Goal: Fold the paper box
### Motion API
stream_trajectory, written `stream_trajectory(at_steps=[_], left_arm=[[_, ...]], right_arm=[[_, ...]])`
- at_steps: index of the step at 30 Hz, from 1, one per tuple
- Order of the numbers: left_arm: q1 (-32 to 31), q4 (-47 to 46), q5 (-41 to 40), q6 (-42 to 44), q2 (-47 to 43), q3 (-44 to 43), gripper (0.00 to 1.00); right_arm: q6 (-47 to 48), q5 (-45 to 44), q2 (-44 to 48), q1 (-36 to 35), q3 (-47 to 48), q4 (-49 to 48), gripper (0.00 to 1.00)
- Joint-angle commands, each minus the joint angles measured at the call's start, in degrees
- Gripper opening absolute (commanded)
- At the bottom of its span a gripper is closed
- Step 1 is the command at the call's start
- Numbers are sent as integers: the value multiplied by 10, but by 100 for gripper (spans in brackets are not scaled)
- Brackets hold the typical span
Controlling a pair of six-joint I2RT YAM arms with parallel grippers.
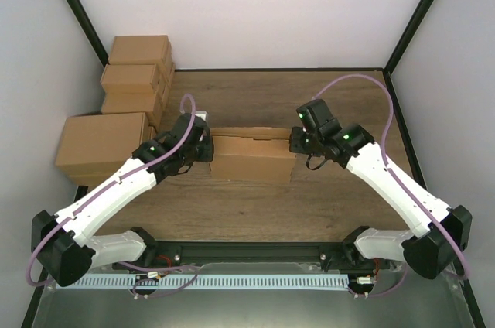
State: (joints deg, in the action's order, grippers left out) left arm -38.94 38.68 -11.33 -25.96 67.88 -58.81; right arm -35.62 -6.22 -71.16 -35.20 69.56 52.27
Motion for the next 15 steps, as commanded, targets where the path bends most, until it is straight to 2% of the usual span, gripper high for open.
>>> stream_trajectory(at_steps=[1,9,15], left_arm=[[-8,22,26,-8,7,6,4],[-9,23,21,-6,6,5,4],[-8,25,19,-5,6,3,4]], right_arm=[[-13,3,0,-6,-38,28,1],[17,-61,-12,-6,-11,61,1],[24,-55,-17,-6,-18,56,1]])
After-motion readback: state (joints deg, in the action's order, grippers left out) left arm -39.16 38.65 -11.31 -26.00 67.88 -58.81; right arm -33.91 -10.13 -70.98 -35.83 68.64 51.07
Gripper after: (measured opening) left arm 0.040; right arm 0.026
